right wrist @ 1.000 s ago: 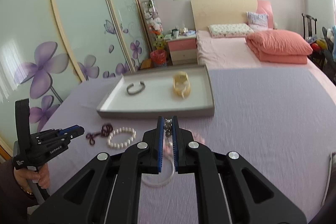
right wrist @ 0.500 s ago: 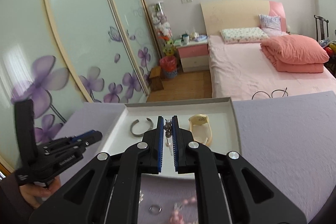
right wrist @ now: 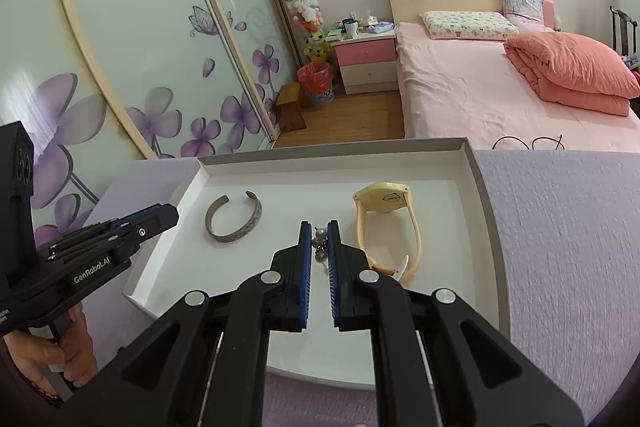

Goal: Organize jewelry
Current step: 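Carry the earrings with the right gripper while the left gripper drops the pendant into the tray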

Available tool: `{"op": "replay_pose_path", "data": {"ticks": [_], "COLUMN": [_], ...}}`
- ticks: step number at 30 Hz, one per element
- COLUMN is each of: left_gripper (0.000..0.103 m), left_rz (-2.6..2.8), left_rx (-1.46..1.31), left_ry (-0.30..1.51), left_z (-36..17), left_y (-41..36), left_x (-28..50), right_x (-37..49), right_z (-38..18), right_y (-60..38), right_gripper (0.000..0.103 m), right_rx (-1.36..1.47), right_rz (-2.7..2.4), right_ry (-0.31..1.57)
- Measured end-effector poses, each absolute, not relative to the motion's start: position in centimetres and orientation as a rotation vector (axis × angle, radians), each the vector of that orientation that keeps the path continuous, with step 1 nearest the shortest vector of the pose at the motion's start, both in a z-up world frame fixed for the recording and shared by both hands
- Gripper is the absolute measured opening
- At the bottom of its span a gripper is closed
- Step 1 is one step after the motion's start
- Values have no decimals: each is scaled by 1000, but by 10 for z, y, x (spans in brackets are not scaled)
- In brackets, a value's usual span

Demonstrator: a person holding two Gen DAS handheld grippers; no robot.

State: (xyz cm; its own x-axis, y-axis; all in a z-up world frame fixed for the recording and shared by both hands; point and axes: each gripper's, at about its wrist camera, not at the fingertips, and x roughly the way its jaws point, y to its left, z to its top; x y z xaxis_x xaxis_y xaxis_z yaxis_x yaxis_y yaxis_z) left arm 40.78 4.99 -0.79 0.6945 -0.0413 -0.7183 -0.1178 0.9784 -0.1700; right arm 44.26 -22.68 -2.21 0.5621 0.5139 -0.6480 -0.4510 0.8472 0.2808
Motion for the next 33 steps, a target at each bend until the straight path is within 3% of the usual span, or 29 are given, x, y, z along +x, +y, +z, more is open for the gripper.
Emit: {"op": "replay_pose_path", "data": {"ticks": [3, 5, 7, 21, 22, 23, 25, 33], "left_gripper": [15, 15, 15, 17, 25, 40, 54, 58], "left_rz": [39, 38, 36, 80, 82, 82, 106, 105], "left_rx": [-205, -208, -209, -226, -236, -243, -253, -248], "left_ry": [810, 813, 815, 851, 846, 844, 820, 778], "left_z": [-12, -14, -15, -33, -32, -31, -26, -3], "left_y": [48, 47, 47, 47, 48, 50, 53, 67], "left_x": [411, 413, 414, 432, 432, 432, 427, 402], "right_x": [445, 444, 442, 436, 435, 433, 430, 410], "right_z": [-25, -26, -25, -30, -30, -29, -28, -20], "right_y": [-227, -228, -233, -250, -251, -251, -252, -258], "right_gripper": [10, 29, 38, 38, 38, 38, 38, 38], "right_rx": [98, 93, 91, 50, 47, 43, 42, 50], "right_rz": [580, 575, 562, 530, 531, 533, 535, 556], "right_ry": [810, 813, 796, 779, 776, 773, 767, 750]}}
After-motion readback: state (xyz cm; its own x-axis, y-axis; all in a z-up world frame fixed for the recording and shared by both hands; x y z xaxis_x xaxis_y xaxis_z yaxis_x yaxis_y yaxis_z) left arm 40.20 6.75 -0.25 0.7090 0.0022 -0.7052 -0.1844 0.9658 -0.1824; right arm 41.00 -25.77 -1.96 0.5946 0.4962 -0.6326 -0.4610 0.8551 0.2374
